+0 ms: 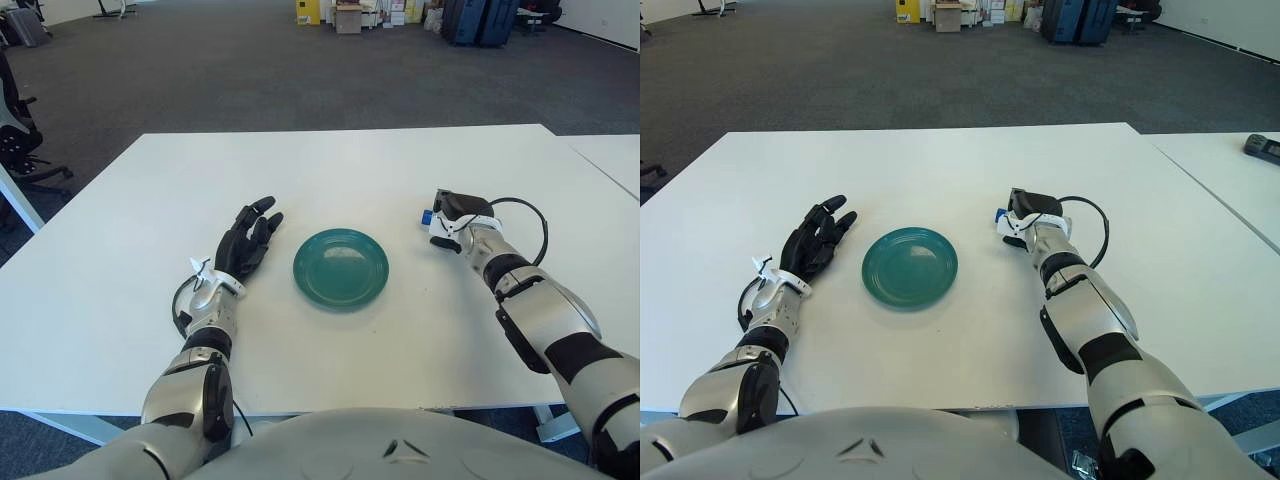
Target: Put the bottle into the plate.
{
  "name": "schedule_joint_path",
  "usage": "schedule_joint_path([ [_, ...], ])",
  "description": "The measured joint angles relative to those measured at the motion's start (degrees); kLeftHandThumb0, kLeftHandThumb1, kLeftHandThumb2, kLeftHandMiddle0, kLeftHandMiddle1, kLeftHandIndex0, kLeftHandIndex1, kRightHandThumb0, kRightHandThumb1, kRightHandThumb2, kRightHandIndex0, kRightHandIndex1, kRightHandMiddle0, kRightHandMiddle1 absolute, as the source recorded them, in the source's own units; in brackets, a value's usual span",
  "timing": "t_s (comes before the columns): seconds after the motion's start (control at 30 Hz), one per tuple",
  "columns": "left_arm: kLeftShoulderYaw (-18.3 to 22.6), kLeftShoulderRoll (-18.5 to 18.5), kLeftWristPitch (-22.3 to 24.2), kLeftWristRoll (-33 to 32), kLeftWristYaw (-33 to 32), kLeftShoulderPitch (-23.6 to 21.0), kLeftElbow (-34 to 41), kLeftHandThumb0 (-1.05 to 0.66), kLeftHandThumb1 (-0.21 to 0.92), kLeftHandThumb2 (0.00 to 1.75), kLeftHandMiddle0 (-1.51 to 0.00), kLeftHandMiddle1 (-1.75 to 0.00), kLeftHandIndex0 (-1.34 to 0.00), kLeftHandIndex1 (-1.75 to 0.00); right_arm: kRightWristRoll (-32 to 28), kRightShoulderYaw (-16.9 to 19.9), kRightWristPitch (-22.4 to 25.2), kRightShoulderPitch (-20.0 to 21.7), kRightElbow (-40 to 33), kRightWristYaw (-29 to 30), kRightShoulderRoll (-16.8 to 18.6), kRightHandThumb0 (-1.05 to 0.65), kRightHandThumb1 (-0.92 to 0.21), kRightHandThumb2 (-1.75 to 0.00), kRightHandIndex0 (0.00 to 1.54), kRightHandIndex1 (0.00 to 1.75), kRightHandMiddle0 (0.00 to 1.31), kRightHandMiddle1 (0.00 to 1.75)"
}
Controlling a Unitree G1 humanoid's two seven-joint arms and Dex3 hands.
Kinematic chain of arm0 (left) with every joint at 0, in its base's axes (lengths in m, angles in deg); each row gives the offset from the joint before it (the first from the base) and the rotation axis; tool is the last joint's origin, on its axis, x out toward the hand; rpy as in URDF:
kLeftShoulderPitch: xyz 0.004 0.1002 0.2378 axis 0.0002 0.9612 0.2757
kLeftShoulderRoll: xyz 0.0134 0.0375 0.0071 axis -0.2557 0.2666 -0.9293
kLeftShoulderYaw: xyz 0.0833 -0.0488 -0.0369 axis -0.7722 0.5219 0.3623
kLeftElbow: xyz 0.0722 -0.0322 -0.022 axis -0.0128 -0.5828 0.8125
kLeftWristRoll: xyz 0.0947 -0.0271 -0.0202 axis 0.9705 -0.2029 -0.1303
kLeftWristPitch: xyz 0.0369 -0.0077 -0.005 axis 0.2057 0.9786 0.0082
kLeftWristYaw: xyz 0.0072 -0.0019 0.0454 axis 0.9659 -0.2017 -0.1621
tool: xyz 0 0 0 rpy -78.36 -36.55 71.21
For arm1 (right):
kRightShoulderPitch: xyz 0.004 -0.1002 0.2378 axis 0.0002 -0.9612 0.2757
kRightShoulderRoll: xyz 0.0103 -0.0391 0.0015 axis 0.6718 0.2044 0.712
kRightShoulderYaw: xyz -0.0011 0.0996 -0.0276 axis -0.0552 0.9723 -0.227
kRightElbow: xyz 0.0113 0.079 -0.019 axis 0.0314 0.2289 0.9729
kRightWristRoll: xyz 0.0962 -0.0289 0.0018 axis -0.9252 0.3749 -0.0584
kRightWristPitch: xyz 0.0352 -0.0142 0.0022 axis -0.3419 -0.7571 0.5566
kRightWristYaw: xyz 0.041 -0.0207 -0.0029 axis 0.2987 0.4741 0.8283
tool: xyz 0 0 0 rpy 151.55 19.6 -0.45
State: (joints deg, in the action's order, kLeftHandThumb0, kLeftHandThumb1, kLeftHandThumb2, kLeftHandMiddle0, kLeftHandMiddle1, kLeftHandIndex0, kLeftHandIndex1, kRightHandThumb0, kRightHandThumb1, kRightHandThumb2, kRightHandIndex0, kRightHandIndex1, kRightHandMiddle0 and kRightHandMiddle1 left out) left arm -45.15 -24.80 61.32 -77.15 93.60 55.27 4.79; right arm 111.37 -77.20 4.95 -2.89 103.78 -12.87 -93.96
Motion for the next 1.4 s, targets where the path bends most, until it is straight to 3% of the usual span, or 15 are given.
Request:
schedule_joint_path([
  [0.3, 0.0, 0.0, -0.2, 0.1, 0.0, 0.0, -0.1, -0.67, 0.92, 0.62, -0.53, -0.68, -0.17, -0.98, 0.0, 0.0, -0.7, 0.2, 0.0, -0.5, 0.0, 0.00, -0.03, -1.50, 0.95, 1.33, 0.66, 1.75],
  [0.57, 0.0, 0.0, -0.5, 0.2, 0.0, 0.0, -0.4, -0.66, 0.92, 0.61, -0.54, -0.69, -0.18, -0.98, -0.1, 0.0, -1.5, 0.3, 0.0, -0.5, -0.1, 0.00, -0.08, -1.42, 0.96, 1.20, 0.67, 1.75],
  [0.9, -0.1, -0.2, -0.6, 0.3, 0.0, -0.1, -0.6, -0.67, 0.92, 0.61, -0.52, -0.69, -0.18, -0.99, -0.4, 0.0, -3.0, 1.4, 0.2, 0.1, 1.2, 0.00, -0.06, -1.52, 0.88, 1.48, 0.61, 1.75],
  [1.1, 0.0, -0.3, -0.6, 0.4, 0.0, -0.1, -0.7, -0.66, 0.92, 0.60, -0.52, -0.69, -0.17, -0.99, -1.1, -0.1, -8.6, 1.7, -2.0, 1.2, 3.0, 0.00, -0.05, -1.58, 0.85, 1.59, 0.61, 1.75],
  [1.4, -0.1, -0.2, -0.4, 0.3, 0.0, -0.8, -0.8, -0.66, 0.92, 0.60, -0.52, -0.68, -0.17, -0.99, 0.9, -3.1, -22.2, 2.7, -12.2, 7.4, 3.5, 0.00, -0.10, -1.55, 0.77, 1.69, 0.56, 1.75],
])
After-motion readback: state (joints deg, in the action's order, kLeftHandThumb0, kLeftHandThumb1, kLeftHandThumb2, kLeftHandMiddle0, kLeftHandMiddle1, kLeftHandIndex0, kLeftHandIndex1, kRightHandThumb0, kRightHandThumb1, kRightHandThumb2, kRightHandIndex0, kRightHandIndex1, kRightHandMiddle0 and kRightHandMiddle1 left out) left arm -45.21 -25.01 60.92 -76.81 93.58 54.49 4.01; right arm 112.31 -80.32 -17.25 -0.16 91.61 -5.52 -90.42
